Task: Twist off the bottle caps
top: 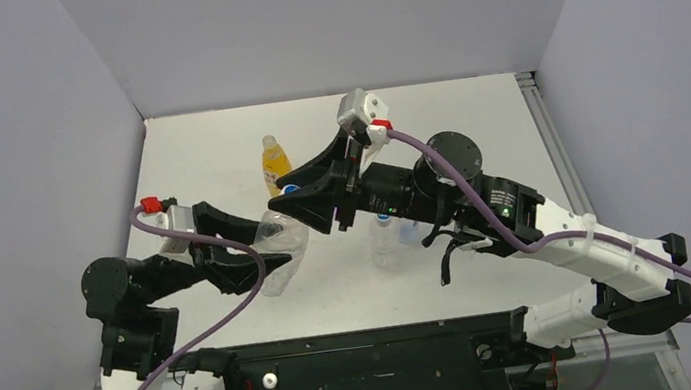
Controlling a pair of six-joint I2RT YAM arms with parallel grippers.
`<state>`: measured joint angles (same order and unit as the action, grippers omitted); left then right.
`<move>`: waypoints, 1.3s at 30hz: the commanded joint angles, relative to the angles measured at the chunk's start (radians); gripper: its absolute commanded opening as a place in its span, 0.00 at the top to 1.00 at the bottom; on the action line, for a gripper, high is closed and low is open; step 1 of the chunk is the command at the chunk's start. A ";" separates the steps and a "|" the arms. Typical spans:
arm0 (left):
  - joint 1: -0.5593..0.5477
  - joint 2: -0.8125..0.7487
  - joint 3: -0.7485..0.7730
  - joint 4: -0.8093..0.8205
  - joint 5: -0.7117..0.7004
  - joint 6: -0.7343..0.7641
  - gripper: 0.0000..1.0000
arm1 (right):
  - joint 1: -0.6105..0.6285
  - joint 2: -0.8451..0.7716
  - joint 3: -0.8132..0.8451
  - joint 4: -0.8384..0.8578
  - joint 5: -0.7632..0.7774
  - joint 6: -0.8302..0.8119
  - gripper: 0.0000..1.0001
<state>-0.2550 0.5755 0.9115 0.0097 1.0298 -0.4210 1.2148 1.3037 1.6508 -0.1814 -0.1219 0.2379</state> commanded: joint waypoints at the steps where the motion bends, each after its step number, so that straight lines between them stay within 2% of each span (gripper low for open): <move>1: -0.002 -0.011 0.073 0.153 0.100 -0.203 1.00 | -0.032 -0.058 -0.019 0.090 -0.275 -0.034 1.00; 5: -0.015 -0.009 0.098 0.172 0.123 -0.255 1.00 | -0.046 -0.054 -0.028 0.131 -0.398 -0.034 1.00; 10: -0.026 -0.009 0.103 0.175 0.133 -0.271 1.00 | -0.052 -0.006 0.006 0.126 -0.449 -0.045 1.00; 11: -0.027 -0.009 0.101 0.172 0.133 -0.266 1.00 | -0.052 0.006 0.020 0.114 -0.448 -0.051 0.96; 13: -0.027 -0.012 0.099 0.157 0.131 -0.242 1.00 | -0.052 0.019 0.040 0.090 -0.410 -0.054 0.77; 14: -0.028 -0.011 0.098 0.141 0.124 -0.228 1.00 | -0.051 0.022 0.048 0.075 -0.373 -0.054 0.55; 16: -0.027 -0.014 0.088 0.112 0.098 -0.177 1.00 | -0.040 0.024 0.063 0.043 -0.260 -0.058 0.29; 17: -0.027 -0.016 0.079 0.099 0.086 -0.131 1.00 | -0.034 0.028 0.072 0.029 -0.134 -0.060 0.26; 18: -0.026 -0.018 0.072 0.062 0.052 -0.101 1.00 | -0.019 0.030 0.099 -0.009 -0.070 -0.056 0.22; 19: -0.027 -0.018 0.069 0.041 0.010 -0.042 1.00 | -0.014 0.036 0.111 -0.023 0.037 -0.050 0.21; 26: -0.026 -0.009 0.014 -0.080 -0.146 0.183 1.00 | 0.077 0.051 0.160 -0.108 0.518 0.008 0.19; 30: -0.026 -0.031 -0.035 -0.111 -0.299 0.355 1.00 | 0.085 0.099 0.196 -0.161 0.622 0.062 0.25; 33: -0.026 -0.039 -0.067 -0.103 -0.444 0.435 1.00 | 0.082 0.136 0.208 -0.163 0.634 0.077 0.27; 37: -0.026 -0.039 -0.087 -0.084 -0.526 0.473 1.00 | 0.092 0.188 0.250 -0.170 0.649 0.072 0.29; 39: -0.026 -0.039 -0.096 -0.088 -0.514 0.474 1.00 | 0.089 0.218 0.262 -0.177 0.651 0.068 0.29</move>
<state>-0.2790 0.5465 0.8173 -0.1028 0.5953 -0.0101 1.2961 1.4925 1.8519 -0.3447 0.4778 0.3008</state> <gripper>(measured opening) 0.432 0.712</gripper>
